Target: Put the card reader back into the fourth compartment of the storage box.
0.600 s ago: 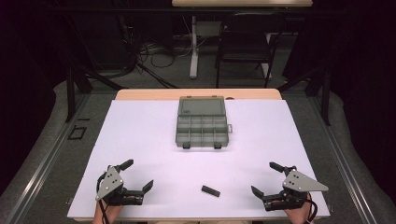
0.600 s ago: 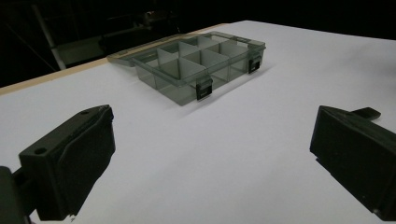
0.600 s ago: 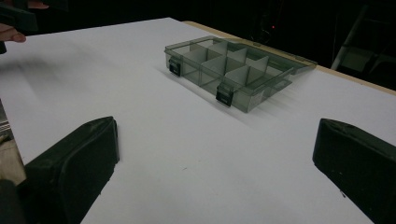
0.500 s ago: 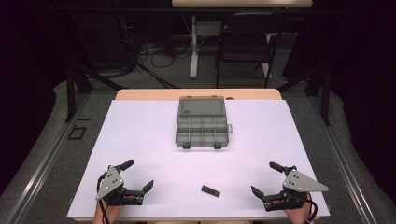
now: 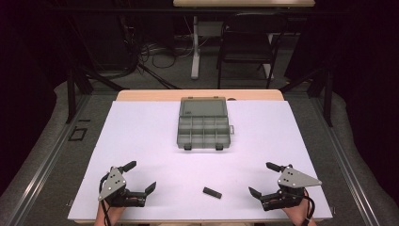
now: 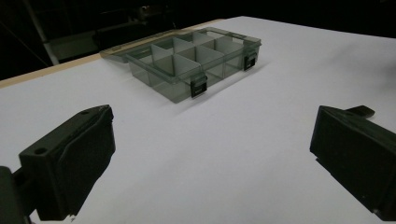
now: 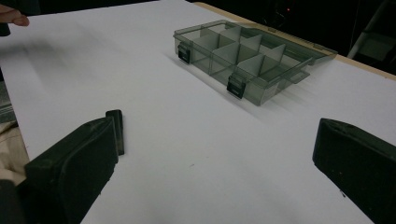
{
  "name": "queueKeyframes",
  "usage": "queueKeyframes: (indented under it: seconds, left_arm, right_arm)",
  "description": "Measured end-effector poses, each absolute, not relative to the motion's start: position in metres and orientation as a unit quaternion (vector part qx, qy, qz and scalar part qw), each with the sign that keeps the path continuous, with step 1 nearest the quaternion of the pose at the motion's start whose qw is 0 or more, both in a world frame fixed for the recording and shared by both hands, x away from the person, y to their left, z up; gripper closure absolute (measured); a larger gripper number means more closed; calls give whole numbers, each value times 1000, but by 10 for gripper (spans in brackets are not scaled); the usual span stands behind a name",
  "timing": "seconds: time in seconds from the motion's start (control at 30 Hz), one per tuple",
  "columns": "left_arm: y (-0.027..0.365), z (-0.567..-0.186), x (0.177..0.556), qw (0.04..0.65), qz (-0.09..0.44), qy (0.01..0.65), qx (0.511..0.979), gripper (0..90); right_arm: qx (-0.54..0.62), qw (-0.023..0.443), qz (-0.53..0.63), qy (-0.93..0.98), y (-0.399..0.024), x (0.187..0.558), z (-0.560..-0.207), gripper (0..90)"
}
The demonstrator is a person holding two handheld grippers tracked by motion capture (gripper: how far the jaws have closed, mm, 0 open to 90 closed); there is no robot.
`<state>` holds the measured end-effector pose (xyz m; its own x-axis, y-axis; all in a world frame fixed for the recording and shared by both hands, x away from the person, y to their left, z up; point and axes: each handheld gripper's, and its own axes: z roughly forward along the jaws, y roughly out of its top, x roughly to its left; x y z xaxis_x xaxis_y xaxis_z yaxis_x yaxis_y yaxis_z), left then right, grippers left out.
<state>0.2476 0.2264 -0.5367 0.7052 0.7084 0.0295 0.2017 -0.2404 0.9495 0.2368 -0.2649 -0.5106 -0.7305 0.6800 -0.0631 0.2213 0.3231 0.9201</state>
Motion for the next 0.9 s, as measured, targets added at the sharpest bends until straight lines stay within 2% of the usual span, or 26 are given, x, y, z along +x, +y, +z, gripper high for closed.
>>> queueKeyframes:
  seconds: [0.17,0.9]
  left_arm:
    - [227,-536,247,537,235,302,752,1]
    - [227,-536,246,542,234,303,749,2]
  right_arm:
    - [277,230,499,788,-255,240,-507,0]
    - [248,182,484,819,-210,258,-506,0]
